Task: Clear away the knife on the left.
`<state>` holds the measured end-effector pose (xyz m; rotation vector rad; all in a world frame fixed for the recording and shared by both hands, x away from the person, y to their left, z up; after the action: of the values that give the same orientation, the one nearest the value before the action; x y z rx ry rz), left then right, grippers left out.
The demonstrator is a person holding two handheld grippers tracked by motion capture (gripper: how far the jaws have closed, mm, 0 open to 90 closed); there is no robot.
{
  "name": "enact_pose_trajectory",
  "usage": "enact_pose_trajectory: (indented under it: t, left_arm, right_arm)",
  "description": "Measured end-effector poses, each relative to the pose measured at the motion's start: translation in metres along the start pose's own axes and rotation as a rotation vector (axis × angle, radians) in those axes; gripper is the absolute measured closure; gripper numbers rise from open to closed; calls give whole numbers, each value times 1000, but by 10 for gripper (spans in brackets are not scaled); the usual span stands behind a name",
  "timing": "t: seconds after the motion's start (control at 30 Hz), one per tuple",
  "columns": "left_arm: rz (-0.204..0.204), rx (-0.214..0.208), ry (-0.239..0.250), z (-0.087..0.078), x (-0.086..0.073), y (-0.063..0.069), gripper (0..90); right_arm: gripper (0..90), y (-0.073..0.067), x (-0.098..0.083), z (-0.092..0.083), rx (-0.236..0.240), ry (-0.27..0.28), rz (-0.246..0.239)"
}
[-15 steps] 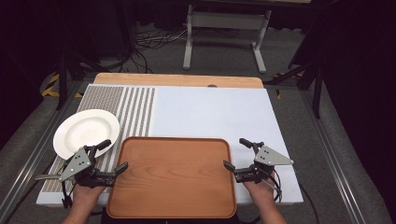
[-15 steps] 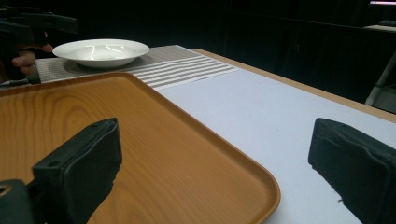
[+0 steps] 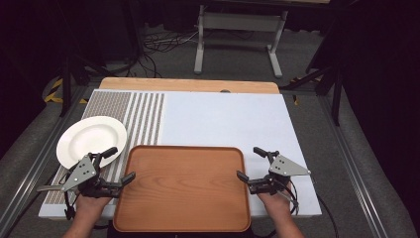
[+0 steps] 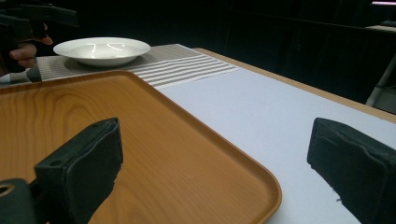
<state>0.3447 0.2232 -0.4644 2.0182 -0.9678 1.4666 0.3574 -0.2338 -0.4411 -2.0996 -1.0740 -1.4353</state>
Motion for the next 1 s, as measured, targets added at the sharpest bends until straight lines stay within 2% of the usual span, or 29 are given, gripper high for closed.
enact_pose_trajectory:
  t: [0.1, 0.2, 0.27, 0.43, 0.53, 0.57, 0.6, 0.63, 0.7, 0.8, 0.87, 0.97, 1.0]
  left_arm:
    - [-12, -21, -10, 0, 1, 0, 18]
    - [-24, -21, -26, 0, 3, -2, 32]
    - [-49, -42, -35, -1, 5, -3, 32]
    - [-16, -52, -76, -2, 9, -4, 32]
    - [10, -81, -127, -3, 13, -4, 52]
    - [10, -81, -127, -3, 13, -4, 55]
    - [27, -90, -164, -4, 17, -6, 55]
    - [27, -90, -164, -4, 17, -6, 57]
    - [32, -116, -186, -9, 23, -9, 60]
    - [46, -122, -200, -11, 28, -9, 66]
    - [74, -125, -226, -14, 33, -10, 67]
    - [85, -135, -246, -15, 36, -11, 73]
    - [95, -151, -266, -16, 38, -11, 81]
  right_arm:
    - [39, 1, 0, 0, 1, 3, 3]
    - [40, 1, 0, 0, 1, 5, -1]
    - [40, 0, 1, -2, 5, 7, -2]
    - [39, 1, 0, -2, 4, 6, -2]
    - [39, 1, -1, 0, 8, 2, 2]
    - [39, 1, -1, 0, 8, 2, 2]
    - [39, 2, -1, 0, 11, 0, 1]
    - [39, 2, -1, 0, 11, 0, 1]
    - [39, 2, -1, 0, 17, 2, 3]
    - [40, 2, -1, 0, 20, 1, 5]
    - [40, 3, -1, 0, 19, 2, 6]
    - [39, 2, -2, 0, 21, 0, 9]
    - [39, 2, -2, 0, 23, 0, 9]
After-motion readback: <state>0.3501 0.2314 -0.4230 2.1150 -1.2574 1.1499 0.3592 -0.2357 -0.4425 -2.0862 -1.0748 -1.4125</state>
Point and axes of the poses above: each handheld gripper's, and its own axes: z roughly forward along the jaws, x roughly out of its top, y roughly to its right, the point moved 4 cm from there along z, roughly forward along the jaws, and after that the axes turned 11 degrees about -y, right-handed, at the moved point
